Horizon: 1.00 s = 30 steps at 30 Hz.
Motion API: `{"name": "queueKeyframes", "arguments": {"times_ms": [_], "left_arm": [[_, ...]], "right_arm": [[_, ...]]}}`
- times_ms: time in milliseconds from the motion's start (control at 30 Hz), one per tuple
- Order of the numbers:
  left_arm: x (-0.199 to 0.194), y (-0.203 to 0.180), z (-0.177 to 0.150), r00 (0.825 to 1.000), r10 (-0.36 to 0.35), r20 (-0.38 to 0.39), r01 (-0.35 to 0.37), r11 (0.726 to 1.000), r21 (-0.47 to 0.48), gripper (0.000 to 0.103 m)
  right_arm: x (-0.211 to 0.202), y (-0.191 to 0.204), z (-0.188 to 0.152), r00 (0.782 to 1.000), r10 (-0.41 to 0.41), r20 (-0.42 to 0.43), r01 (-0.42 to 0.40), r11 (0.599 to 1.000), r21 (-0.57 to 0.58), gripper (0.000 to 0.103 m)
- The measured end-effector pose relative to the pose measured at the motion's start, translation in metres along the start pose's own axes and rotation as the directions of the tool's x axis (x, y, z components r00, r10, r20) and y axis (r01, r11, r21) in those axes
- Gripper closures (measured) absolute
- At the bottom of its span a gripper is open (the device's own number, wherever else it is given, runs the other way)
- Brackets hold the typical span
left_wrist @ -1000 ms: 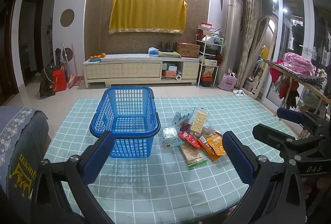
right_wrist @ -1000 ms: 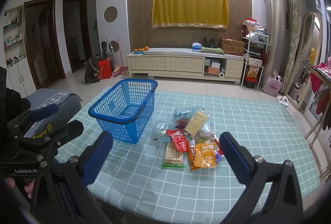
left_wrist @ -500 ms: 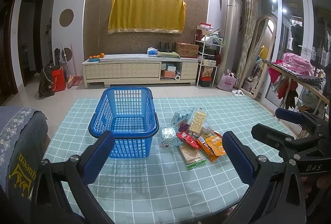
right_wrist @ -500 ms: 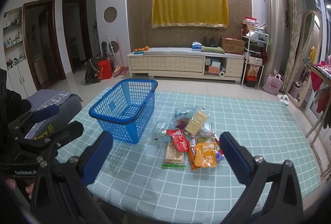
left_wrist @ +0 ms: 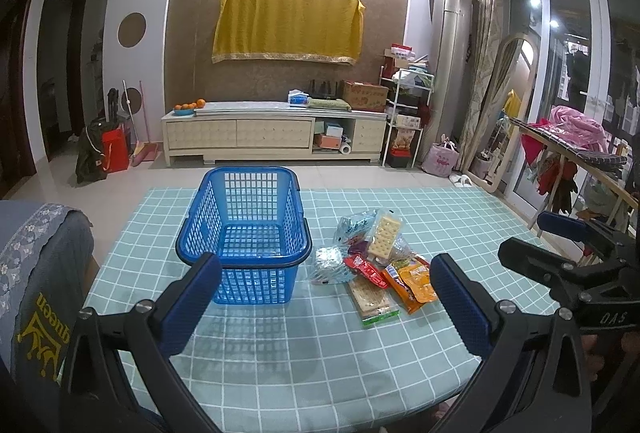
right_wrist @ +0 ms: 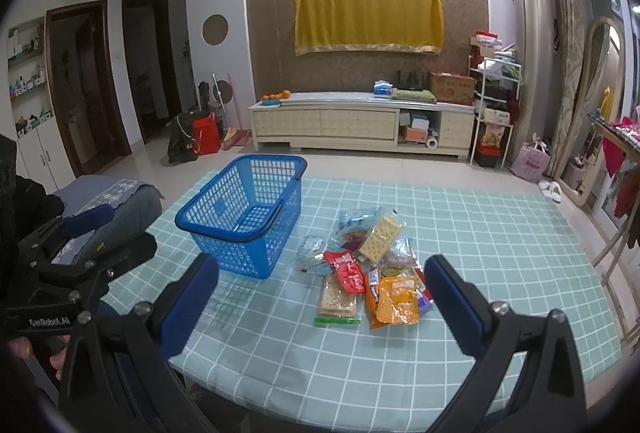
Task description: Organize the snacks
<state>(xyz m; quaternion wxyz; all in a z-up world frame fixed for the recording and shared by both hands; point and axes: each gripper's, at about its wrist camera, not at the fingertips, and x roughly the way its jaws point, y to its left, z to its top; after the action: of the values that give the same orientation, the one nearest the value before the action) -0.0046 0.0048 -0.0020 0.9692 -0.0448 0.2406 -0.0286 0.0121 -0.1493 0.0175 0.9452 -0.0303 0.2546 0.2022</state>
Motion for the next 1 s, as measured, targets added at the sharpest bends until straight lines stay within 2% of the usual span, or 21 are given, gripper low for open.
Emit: {"name": "queueKeyframes", "arguments": {"times_ms": [333, 533, 667, 833, 1000], "left_arm": [[0.028, -0.017, 0.025, 0.998, -0.038, -0.053, 0.041, 0.997, 0.069, 0.000], [0.060, -0.033, 0.042, 0.990, -0.093, -0.101, 0.104, 0.989, 0.103, 0.000], [0.087, -0.038, 0.055, 0.979, -0.135, -0.155, 0.154, 0.981, 0.115, 0.000], [0.122, -0.049, 0.070, 0.966, -0.143, -0.215, 0.185, 0.964, 0.189, 0.000], [0.167, -0.057, 0.078, 0.945, -0.138, -0.297, 0.209, 0.952, 0.225, 0.000]], "right_arm": [[0.008, -0.023, 0.016, 1.000, 0.006, -0.007, -0.006, 1.000, 0.007, 0.000], [0.023, -0.045, 0.027, 0.999, -0.001, -0.037, 0.001, 1.000, 0.007, 0.000], [0.041, -0.066, 0.036, 0.996, 0.000, -0.087, 0.002, 1.000, 0.031, 0.000], [0.071, -0.091, 0.051, 0.985, 0.001, -0.171, 0.006, 0.999, 0.040, 0.000], [0.105, -0.106, 0.063, 0.973, -0.034, -0.227, 0.040, 0.999, 0.020, 0.000]]}}
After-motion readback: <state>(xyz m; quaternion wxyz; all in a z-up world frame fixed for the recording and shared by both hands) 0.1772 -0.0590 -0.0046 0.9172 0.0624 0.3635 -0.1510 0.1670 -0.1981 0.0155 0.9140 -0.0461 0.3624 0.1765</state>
